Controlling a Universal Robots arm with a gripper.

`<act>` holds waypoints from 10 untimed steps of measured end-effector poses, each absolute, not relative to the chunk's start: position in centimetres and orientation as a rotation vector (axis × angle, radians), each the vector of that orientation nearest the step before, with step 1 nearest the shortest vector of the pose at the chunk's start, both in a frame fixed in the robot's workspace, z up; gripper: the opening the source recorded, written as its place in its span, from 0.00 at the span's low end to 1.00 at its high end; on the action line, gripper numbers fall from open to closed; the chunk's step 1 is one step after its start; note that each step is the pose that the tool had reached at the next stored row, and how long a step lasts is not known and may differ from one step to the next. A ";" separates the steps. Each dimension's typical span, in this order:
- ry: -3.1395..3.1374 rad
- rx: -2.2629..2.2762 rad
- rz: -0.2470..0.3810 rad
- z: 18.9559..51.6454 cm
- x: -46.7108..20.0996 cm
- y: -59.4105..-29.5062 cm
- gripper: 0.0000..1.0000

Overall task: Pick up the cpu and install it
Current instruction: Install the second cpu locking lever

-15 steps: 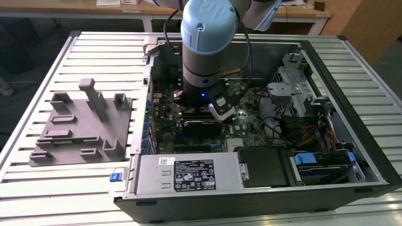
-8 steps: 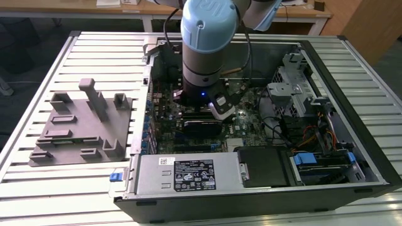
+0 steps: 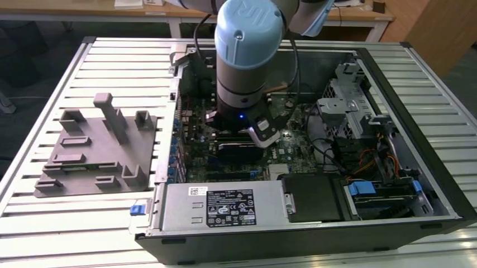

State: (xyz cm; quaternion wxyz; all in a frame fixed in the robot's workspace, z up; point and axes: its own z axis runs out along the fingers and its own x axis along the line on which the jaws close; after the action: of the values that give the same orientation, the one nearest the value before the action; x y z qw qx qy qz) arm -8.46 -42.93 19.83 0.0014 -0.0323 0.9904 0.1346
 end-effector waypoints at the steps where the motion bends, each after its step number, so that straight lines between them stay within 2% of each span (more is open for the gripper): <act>1: 3.108 -0.101 0.426 19.8 -8.5 -42.9 0.11; 10: 3.098 -0.101 0.488 19.3 -8.5 -42.9 0.11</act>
State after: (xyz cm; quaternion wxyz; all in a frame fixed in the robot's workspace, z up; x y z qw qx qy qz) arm -8.45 -42.93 19.32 0.0021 -0.0323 0.9873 0.1554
